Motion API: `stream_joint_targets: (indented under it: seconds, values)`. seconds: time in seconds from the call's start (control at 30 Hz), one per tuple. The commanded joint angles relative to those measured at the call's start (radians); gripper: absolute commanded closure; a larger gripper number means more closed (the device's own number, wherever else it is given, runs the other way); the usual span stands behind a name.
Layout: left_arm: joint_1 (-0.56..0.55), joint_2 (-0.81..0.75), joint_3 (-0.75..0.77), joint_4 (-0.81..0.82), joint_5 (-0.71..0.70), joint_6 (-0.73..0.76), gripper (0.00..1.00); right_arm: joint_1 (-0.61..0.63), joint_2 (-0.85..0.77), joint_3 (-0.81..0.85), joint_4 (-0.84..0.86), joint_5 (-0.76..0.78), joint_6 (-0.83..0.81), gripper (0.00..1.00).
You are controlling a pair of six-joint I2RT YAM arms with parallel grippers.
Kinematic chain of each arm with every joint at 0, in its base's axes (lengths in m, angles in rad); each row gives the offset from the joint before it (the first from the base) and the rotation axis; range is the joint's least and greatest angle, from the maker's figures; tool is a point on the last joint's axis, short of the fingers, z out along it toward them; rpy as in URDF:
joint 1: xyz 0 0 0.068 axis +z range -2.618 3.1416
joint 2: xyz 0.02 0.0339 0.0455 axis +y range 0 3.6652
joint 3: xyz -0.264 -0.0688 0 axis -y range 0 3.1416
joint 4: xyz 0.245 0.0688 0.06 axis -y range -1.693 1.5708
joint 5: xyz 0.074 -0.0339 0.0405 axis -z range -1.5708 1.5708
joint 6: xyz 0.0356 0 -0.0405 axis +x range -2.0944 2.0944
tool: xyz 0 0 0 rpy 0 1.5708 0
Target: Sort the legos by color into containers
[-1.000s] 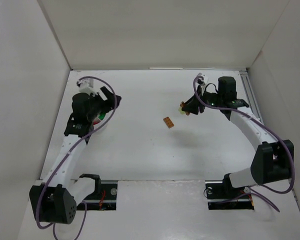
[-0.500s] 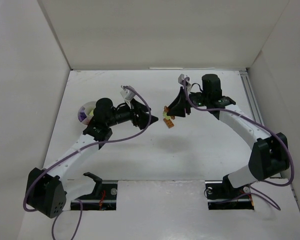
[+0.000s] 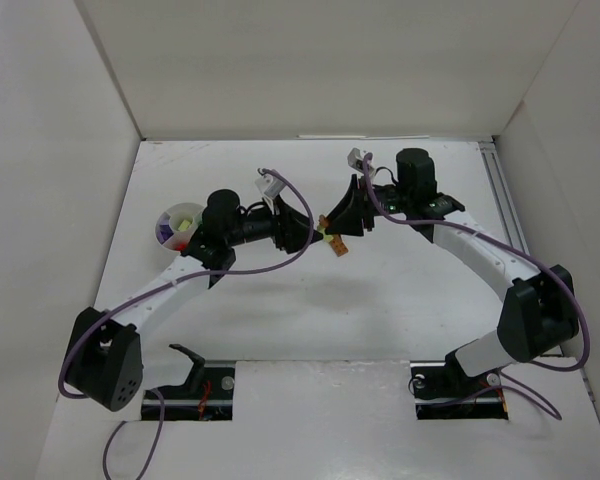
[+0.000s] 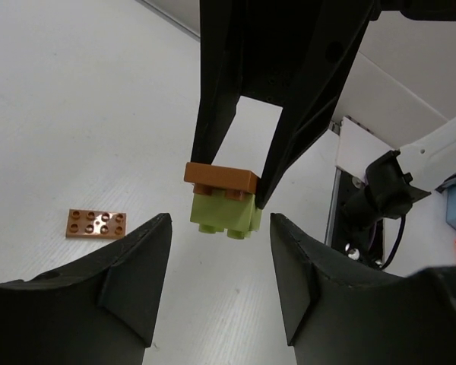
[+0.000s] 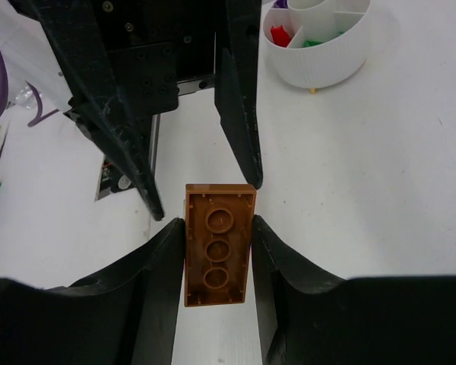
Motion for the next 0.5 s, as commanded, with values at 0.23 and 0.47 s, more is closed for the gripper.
stream_joint_targets:
  seconds: [0.23, 0.47]
  values:
    - [-0.004, 0.018, 0.064, 0.091, 0.077, -0.009, 0.71, 0.016, -0.026, 0.042, 0.072, -0.037, 0.014, 0.84]
    - [-0.004, 0.018, 0.054, 0.091, 0.109, 0.009, 0.62, 0.016, -0.036, 0.042, 0.091, -0.037, 0.023, 0.84]
